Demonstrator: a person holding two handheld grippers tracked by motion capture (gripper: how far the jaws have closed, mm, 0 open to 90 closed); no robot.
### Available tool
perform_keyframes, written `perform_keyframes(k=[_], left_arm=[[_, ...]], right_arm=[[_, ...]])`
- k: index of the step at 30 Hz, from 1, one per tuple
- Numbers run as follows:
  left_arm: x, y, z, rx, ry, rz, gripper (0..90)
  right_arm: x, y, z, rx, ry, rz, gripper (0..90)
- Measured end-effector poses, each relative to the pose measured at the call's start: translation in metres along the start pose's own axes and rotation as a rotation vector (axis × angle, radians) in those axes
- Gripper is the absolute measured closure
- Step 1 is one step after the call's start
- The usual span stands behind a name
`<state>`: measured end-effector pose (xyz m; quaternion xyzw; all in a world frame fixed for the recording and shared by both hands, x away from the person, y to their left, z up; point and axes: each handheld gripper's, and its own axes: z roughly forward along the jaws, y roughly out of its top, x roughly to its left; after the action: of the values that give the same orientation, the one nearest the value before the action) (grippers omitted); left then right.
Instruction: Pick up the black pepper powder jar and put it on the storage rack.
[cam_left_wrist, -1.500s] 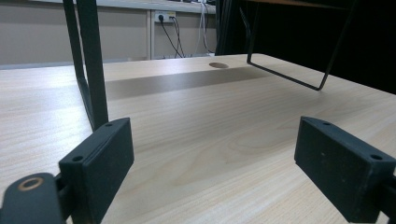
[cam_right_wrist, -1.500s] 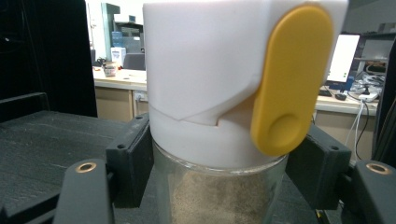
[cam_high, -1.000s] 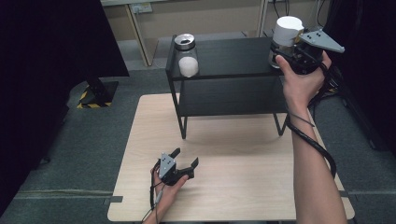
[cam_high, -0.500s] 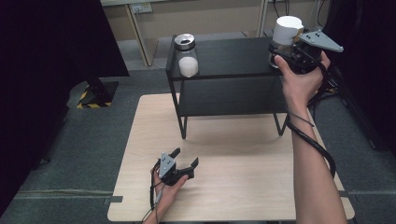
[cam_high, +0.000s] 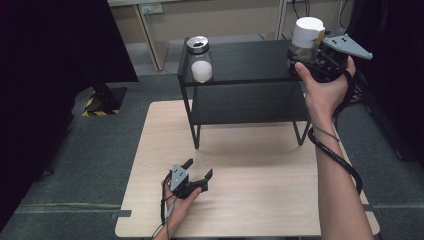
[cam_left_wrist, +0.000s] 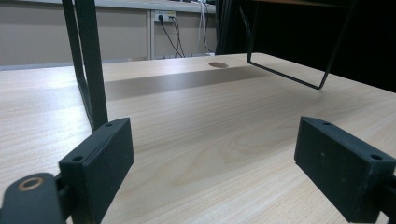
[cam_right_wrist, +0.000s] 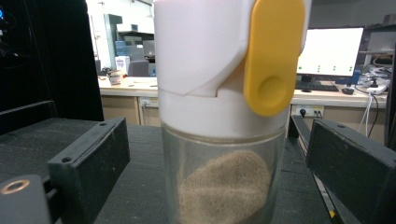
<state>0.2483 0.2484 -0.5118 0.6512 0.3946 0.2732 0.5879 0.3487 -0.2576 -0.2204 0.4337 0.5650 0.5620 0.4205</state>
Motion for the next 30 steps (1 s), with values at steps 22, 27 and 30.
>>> perform_keyframes(k=[22,27,30], left_arm=[[0.0,0.0,0.0,0.003,0.0,0.004,11.5],[-0.001,0.0,0.0,0.003,0.001,0.006,11.5],[-0.001,0.001,0.0,0.005,0.0,0.008,11.5]], right_arm=[[0.002,-0.022,-0.033,-0.039,0.032,0.009,5.5],[0.002,-0.03,-0.04,-0.036,0.048,0.018,5.5],[0.002,-0.036,-0.045,-0.038,0.056,0.024,5.4]])
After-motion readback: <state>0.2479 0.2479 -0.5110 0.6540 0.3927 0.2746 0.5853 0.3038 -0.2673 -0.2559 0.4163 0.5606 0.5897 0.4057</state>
